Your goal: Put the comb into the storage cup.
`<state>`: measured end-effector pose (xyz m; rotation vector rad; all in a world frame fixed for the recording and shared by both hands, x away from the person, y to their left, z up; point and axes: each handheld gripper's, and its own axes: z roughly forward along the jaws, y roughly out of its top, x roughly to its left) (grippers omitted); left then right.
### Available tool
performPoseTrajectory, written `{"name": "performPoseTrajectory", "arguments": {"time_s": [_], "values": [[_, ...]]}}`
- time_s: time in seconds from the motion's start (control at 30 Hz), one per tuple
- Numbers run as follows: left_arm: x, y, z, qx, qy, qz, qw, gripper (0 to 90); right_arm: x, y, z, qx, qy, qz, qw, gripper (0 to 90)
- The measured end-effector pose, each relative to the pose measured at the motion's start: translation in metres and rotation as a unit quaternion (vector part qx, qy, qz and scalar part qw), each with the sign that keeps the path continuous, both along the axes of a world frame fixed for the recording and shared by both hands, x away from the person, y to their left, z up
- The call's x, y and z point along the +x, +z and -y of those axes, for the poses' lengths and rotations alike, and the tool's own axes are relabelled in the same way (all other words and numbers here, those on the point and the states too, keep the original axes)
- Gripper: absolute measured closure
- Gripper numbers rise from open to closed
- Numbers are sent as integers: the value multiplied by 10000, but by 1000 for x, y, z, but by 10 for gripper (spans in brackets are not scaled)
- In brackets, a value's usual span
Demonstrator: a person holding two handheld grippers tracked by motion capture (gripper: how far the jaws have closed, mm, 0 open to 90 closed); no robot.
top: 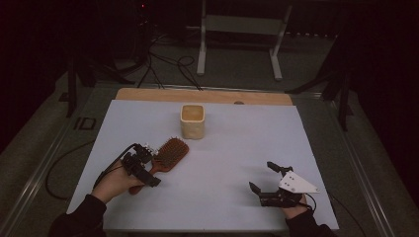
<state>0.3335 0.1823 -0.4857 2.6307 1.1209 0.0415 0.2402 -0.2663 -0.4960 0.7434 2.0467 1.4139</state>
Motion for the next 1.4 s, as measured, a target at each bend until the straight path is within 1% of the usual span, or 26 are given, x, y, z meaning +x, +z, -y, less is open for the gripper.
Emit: {"name": "performPoseTrajectory", "arguments": {"time_s": [0.03,0.1,0.13,0.2,0.23,0.27,0.3,0.33,0.37,0.43,0.47,0.5,0.6,0.67,0.7,0.77,0.9,0.93,1.0,1.03,1.1,1.17,1.2,1.23,1.3,1.4], "values": [[1,-1,1,41,-13,-14,10000,50,0,0,0,-3,0,-11,10000,88],[2,-2,2,52,5,-51,10000,61,0,1,0,10,-7,10,10000,88],[3,-3,2,72,15,-44,10000,82,0,0,0,3,-6,11,10000,88],[4,-3,2,42,78,-38,10000,114,0,0,0,5,-2,-8,10000,88],[5,-3,2,47,67,-43,10000,145,0,0,0,8,-2,-5,10000,88],[6,-3,1,50,50,-76,9999,152,0,0,0,21,-6,3,10000,88],[6,-3,2,45,89,-74,9999,160,0,0,0,13,-1,14,10000,88],[7,-3,1,60,85,-69,9999,190,0,0,0,7,0,10,10000,88],[8,-3,1,57,141,-61,9999,201,0,0,0,6,1,0,10000,88],[9,-4,1,53,167,-79,9998,268,0,0,0,24,-8,-3,10000,88],[9,-4,1,57,158,-92,9998,283,0,1,0,17,-6,24,10000,88],[10,-4,1,46,138,-95,9998,330,0,1,0,8,-11,20,10000,89],[11,-5,1,42,139,-142,9998,413,0,0,0,14,-8,-7,10000,89],[12,-4,1,53,161,-116,9998,446,-1,1,0,1,-1,20,10000,88],[12,-4,0,2,167,-109,9998,473,-1,1,0,1,-7,12,10000,88],[13,-4,0,9,173,-96,9998,512,0,0,0,17,0,-9,10000,88],[15,-4,-1,-36,150,-181,9997,591,0,0,0,6,0,3,10000,88],[15,-3,0,13,135,-168,9998,595,0,0,0,8,1,-6,10000,88],[15,-4,2,19,124,-190,9997,627,0,1,0,9,-5,13,10000,88],[15,-3,3,84,95,-188,9997,641,0,1,0,1,-6,13,10000,89],[14,-4,5,147,70,-167,9997,652,0,0,0,10,-6,-7,10000,89],[14,-4,7,287,49,-122,9995,681,0,1,0,-4,-7,15,10000,88],[14,-4,7,287,49,-122,9995,702,0,1,0,-4,-7,15,10000,88],[15,-4,8,322,87,-132,9994,702,-1,1,0,-12,1,25,10000,89],[14,-5,7,303,105,-120,9994,713,0,1,0,-5,-11,-11,10000,88],[15,-5,7,287,114,-154,9994,718,-1,1,0,-21,17,25,10000,88]]}}
